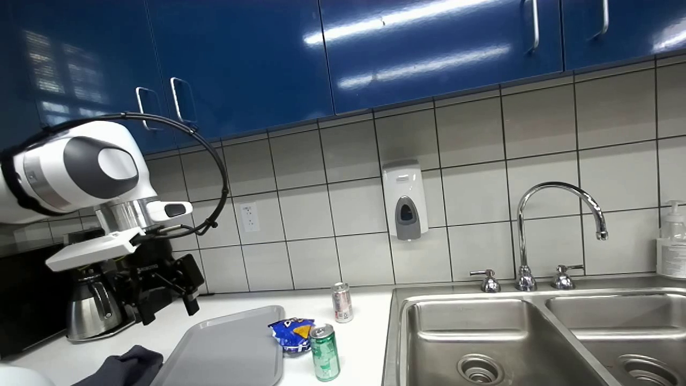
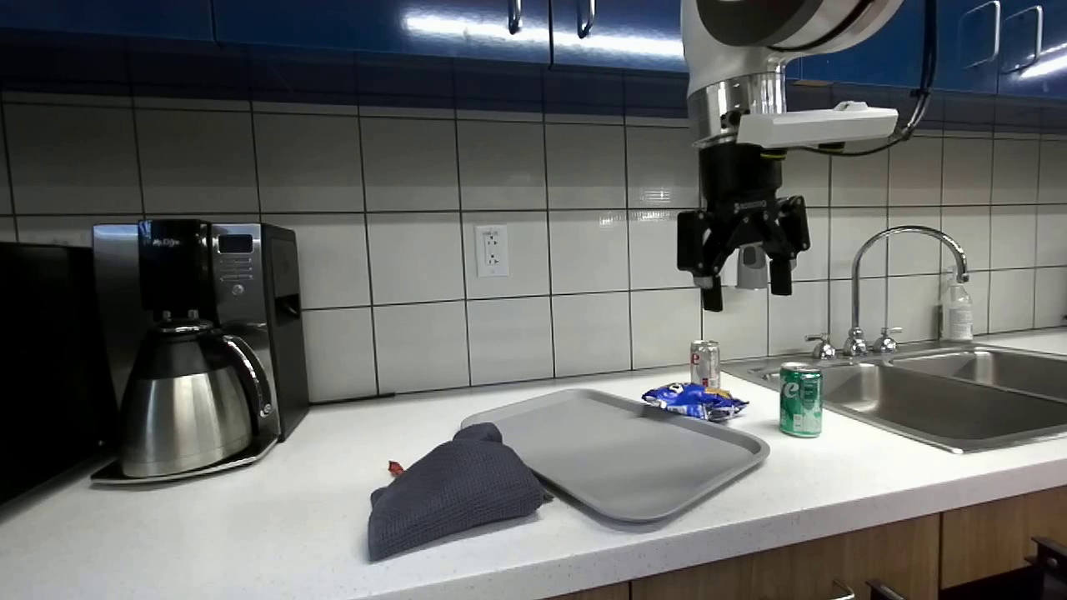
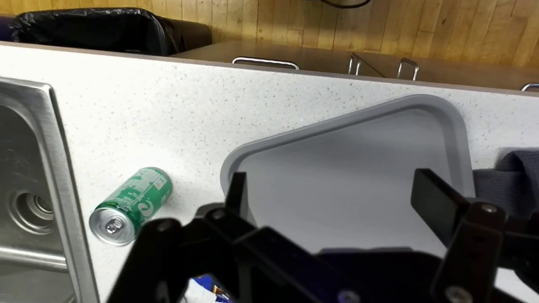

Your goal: Put the green and gray cans on the tray

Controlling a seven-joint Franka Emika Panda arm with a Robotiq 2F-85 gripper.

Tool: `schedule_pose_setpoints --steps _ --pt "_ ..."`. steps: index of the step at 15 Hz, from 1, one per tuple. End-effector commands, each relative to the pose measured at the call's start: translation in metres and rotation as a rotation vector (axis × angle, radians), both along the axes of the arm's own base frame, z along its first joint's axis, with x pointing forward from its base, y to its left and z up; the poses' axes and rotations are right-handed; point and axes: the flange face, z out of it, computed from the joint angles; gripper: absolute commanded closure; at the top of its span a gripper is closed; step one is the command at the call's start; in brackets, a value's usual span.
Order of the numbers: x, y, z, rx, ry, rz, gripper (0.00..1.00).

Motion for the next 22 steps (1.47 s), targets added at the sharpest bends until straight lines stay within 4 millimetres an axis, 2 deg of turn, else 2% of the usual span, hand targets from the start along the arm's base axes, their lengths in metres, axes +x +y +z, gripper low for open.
schedule_pose_setpoints --steps 1,7,13,22 --pt "-0.003 -0.015 -0.007 -0.023 -0.052 -0.074 0.0" --pt "0.004 -0.046 -0.014 -0.051 -0.077 -0.175 0.0" --pt "0.022 -0.077 -0.017 -0.082 -0.097 -0.237 0.0" --pt "0.058 -0.124 -0.049 -0.074 -0.132 -0.278 0.0"
